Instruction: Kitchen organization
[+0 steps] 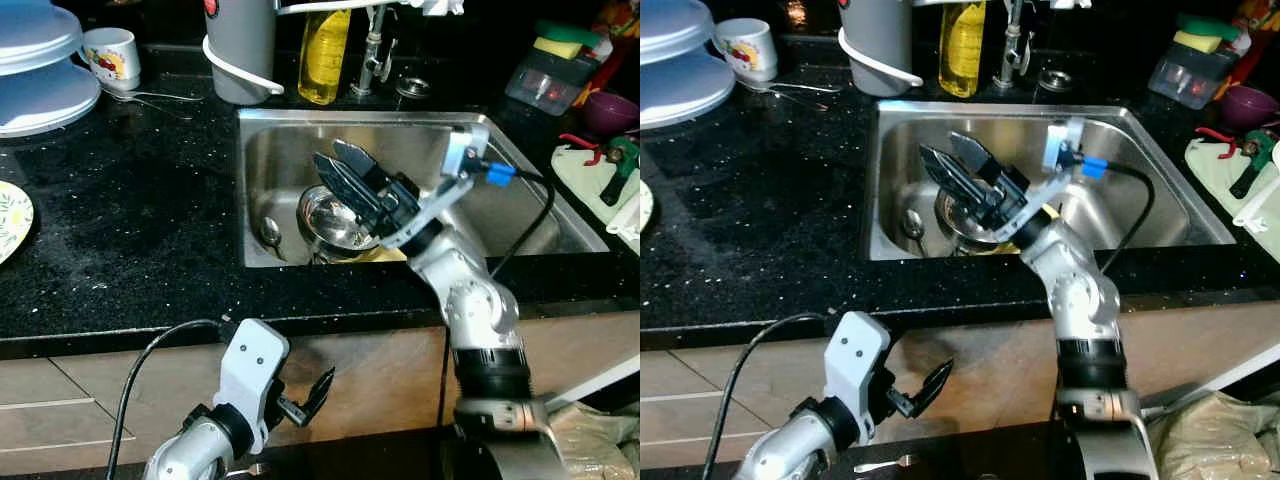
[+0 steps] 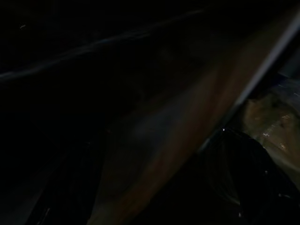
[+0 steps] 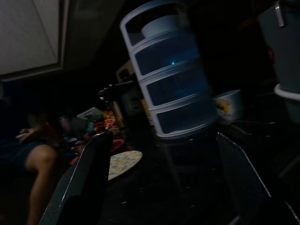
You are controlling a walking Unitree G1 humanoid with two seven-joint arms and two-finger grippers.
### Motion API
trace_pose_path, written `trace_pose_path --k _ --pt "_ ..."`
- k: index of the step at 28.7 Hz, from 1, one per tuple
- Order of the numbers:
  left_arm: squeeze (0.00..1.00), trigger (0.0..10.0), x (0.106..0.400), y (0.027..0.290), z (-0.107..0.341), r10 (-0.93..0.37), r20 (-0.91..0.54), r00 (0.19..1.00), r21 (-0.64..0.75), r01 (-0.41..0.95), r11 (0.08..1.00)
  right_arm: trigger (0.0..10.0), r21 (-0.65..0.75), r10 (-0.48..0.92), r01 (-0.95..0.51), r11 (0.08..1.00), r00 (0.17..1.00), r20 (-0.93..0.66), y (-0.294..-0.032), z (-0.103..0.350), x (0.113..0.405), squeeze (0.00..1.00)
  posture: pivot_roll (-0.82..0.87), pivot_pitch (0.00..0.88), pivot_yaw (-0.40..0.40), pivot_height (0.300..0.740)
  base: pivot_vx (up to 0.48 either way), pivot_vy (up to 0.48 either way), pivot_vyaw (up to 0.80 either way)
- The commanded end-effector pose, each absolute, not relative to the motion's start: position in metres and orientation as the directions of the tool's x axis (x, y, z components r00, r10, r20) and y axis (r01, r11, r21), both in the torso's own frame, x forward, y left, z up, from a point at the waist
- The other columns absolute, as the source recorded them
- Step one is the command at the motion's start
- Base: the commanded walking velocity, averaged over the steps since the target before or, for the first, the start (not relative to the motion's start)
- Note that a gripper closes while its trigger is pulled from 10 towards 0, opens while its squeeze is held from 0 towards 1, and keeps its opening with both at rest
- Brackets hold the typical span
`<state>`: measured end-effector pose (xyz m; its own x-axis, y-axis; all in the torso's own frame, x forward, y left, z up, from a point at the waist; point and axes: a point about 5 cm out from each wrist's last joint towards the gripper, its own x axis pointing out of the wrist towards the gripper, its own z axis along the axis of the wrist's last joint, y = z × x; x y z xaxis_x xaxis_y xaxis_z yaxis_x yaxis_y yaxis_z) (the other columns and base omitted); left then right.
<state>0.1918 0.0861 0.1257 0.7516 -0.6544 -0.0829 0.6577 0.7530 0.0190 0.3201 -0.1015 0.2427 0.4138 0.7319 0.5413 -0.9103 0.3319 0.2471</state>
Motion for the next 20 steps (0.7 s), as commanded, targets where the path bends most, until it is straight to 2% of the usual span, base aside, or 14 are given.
trace_pose_path --k 1,14,20 --pt "0.00 10.0 0.190 0.083 0.118 -0.688 -0.124 0.715 -0.001 0.694 0.720 10.0 0.261 0.734 -0.916 0.306 0.401 0.547 -0.100 0.243 0.314 0.00 0.12 0.030 -0.084 0.740 0.000 0.000 0.00" --pt "0.00 10.0 0.195 0.083 0.110 -0.713 -0.176 0.679 0.008 0.725 0.689 10.0 0.306 0.744 -0.910 0.278 0.406 0.531 -0.101 0.233 0.300 0.00 0.11 0.005 -0.069 0.740 0.000 0.000 0.00" --pt "0.00 10.0 0.196 0.082 0.108 -0.725 -0.180 0.665 -0.006 0.736 0.677 10.0 0.330 0.760 -0.904 0.272 0.412 0.503 -0.098 0.224 0.295 0.00 0.11 0.000 -0.068 0.740 -0.284 0.000 0.00"
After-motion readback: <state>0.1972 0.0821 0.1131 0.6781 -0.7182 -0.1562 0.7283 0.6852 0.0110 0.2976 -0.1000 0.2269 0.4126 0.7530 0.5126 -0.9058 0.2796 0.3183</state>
